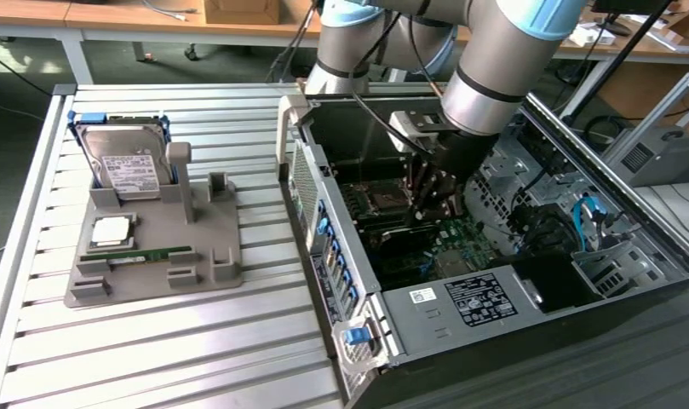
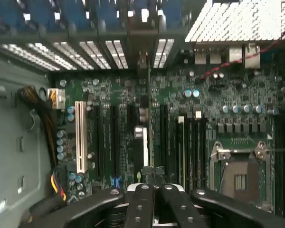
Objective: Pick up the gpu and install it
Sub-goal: 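Press down on the gpu until it lock into place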
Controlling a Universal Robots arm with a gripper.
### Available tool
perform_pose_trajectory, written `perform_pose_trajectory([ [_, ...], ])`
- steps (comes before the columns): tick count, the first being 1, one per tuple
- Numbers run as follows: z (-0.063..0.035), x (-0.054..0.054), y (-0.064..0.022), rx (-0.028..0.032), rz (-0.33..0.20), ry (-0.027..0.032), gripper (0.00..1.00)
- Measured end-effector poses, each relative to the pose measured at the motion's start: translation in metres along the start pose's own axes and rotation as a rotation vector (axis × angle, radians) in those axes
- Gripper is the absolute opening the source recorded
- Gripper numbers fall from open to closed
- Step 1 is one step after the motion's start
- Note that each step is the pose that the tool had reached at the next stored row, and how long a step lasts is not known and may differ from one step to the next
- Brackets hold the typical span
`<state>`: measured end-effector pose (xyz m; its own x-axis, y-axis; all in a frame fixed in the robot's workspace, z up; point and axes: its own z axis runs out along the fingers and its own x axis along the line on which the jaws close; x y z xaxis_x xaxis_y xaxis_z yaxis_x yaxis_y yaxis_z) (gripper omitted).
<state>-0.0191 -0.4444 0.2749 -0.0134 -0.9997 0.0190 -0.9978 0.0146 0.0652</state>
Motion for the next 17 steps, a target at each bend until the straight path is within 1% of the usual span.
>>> perform_pose_trajectory([
  [1, 0.0004, 0.000, -0.0045, -0.0017, 0.000, 0.0000, 0.11],
  [2, 0.0003, 0.000, -0.0119, -0.0038, 0.000, 0.0001, 0.11],
  [3, -0.0024, 0.000, -0.0168, -0.0040, 0.000, 0.0001, 0.11],
  [5, -0.0068, 0.000, -0.0198, -0.0040, 0.000, 0.0002, 0.11],
  [9, -0.0112, 0.000, -0.0292, -0.0038, 0.000, -0.0003, 0.11],
  [10, -0.0113, 0.000, -0.0298, -0.0039, 0.000, -0.0008, 0.11],
  [12, -0.0116, 0.000, -0.0302, -0.0039, 0.000, -0.0059, 0.11],
  [17, -0.0117, 0.000, -0.0302, -0.0040, 0.000, -0.0068, 0.11],
])
